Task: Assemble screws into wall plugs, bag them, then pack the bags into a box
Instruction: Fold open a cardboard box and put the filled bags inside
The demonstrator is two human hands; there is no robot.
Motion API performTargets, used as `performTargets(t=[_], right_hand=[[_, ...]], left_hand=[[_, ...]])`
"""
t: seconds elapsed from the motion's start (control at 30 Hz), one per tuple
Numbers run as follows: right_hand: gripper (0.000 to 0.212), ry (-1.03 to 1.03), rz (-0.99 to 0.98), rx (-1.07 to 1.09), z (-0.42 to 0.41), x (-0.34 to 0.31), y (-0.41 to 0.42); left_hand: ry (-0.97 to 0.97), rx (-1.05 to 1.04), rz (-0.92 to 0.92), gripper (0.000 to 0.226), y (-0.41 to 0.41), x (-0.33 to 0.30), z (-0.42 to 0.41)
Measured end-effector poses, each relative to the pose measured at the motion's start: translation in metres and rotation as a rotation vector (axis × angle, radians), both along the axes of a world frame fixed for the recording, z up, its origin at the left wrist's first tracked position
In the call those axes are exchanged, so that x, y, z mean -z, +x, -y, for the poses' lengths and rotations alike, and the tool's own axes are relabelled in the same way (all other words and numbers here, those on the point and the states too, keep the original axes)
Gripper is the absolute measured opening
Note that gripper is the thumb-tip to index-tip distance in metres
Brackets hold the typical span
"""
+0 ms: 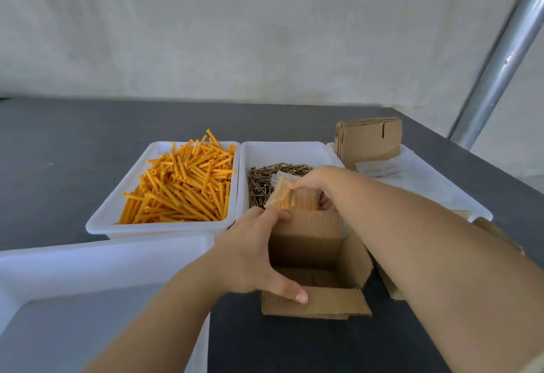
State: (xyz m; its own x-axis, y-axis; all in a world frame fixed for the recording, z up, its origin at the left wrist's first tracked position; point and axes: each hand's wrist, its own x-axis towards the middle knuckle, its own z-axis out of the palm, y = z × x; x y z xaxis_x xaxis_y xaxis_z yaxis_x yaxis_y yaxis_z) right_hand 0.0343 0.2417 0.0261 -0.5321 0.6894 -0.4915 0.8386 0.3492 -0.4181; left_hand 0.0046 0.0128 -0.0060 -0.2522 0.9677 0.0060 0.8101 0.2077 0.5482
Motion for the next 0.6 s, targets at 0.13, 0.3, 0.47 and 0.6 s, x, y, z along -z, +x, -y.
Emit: performTargets(t=[0.13, 0.3, 0.47, 0.6], right_hand=[[0.081, -0.026, -0.011, -0.005, -0.002, 0.002, -0.011], [0.073, -0.193, -0.196, 0.19, -0.005, 0.01, -0.008], [0.036, -0.374, -0.518, 0.322, 0.0, -0.003, -0.007], [0.013, -0.682, -0.896, 0.347, 0.001, -0.028, 0.018]], left_hand=[[-0.02, 0.0, -0.009, 0.111, -0.002, 0.0, -0.003], [-0.011, 0.0, -0.008, 0.111, 0.001, -0.001, -0.002], [0.001, -0.008, 0.005, 0.11, 0.001, -0.001, -0.002], [0.026, -0.014, 0.016, 0.107, 0.001, 0.0, -0.002]])
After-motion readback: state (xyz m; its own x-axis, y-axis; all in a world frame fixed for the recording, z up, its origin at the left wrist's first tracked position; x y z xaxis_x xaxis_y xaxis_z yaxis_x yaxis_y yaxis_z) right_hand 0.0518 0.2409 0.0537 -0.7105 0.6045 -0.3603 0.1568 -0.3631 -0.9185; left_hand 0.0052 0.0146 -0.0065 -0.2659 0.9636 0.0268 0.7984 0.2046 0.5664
